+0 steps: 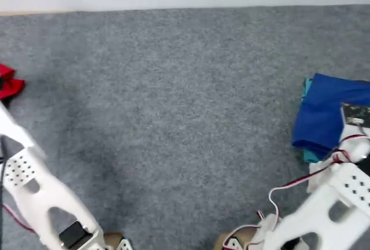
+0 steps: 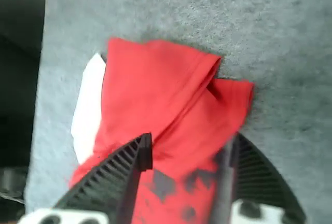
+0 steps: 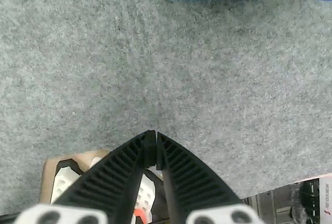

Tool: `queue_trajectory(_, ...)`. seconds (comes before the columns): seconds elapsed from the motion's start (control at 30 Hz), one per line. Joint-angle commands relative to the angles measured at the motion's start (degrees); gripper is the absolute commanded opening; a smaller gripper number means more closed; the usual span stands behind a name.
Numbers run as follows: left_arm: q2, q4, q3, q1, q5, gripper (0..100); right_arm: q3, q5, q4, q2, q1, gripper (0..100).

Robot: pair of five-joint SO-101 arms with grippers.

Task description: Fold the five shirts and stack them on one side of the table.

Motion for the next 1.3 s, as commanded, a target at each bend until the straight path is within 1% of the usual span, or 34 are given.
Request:
queue_trajectory(0.0,3.3,-1.9,-9.8,-0.5,-5.5,26,-0.4,0.5,1.5,-1.4,0.3,0.9)
queue_trajectory(0.13,8.8,-8.9,-11.1,-1.8,-7.5,26,-0.4,0.5,1.5,-1.4,0.3,0.9)
queue_trajectory(0.2,10.5,-10.6,-11.1,-2.3,-7.6,26,-0.4,0.5,1.5,-1.4,0.2,0.9)
queue_trajectory(0.37,12.0,-11.1,-11.2,-2.9,-9.0,24,-0.4,0.5,1.5,-1.4,-0.4,0.9)
queue_trajectory(0.6,12.7,-11.2,-10.2,-2.5,-9.0,24,-0.4,0.3,1.6,-1.4,-7.6,0.9)
queue_trajectory(0.77,16.3,-16.3,-10.0,-3.1,-9.0,24,-0.4,0.3,1.8,-1.4,-8.0,0.9)
queue_trajectory(0.97,18.2,-16.7,-10.0,-3.3,-8.9,24,-0.4,0.3,1.8,-1.4,-8.0,0.9)
queue_trajectory(1.03,18.3,-16.6,-10.0,-3.3,-8.8,21,-0.4,0.3,1.8,-1.4,-8.0,0.9)
queue_trajectory(1.2,17.8,-16.3,-12.5,-2.8,-8.8,5,-0.4,0.3,1.8,-1.4,-8.0,0.9)
queue_trajectory(1.23,17.8,-15.5,-14.1,-2.6,-8.8,1,-0.4,0.3,1.8,-1.4,-8.0,0.9)
queue_trajectory(1.27,17.8,-14.0,-15.9,-2.5,-8.8,0,-0.4,0.3,1.8,-1.4,-8.0,0.9)
